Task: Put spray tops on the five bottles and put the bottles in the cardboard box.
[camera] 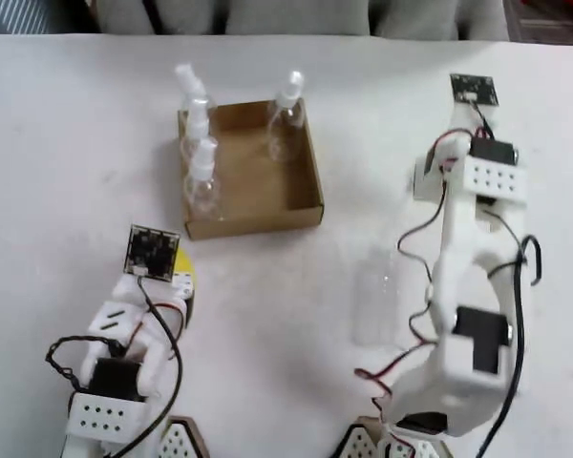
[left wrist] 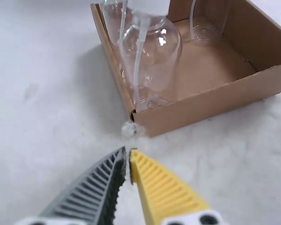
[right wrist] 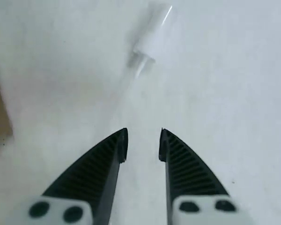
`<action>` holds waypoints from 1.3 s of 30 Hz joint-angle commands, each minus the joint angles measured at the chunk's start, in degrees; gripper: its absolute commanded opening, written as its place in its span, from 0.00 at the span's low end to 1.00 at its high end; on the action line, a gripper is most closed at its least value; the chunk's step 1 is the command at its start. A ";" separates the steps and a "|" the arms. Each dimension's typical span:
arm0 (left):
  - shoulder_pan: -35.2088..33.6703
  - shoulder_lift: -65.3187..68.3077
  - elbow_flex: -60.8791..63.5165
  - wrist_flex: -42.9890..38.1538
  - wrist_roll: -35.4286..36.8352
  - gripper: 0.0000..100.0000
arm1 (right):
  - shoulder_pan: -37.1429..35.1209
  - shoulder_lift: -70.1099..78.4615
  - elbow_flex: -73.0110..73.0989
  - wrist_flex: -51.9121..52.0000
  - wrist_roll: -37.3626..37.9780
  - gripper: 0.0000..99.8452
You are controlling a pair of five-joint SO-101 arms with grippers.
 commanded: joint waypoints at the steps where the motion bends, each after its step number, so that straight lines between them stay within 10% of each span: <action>1: -0.48 0.57 -0.26 -0.18 -0.53 0.02 | 0.40 4.70 -10.64 3.82 -5.36 0.12; 24: -0.13 0.48 -0.26 -0.18 -0.53 0.02 | -2.77 51.74 -59.25 4.26 -25.93 0.22; 30: -0.13 0.48 -0.26 -0.18 -0.53 0.02 | -1.01 60.18 -73.85 8.22 -25.93 0.01; 39: -0.40 0.48 -0.26 -0.18 -0.53 0.02 | -1.10 60.18 -92.48 25.89 -25.93 0.02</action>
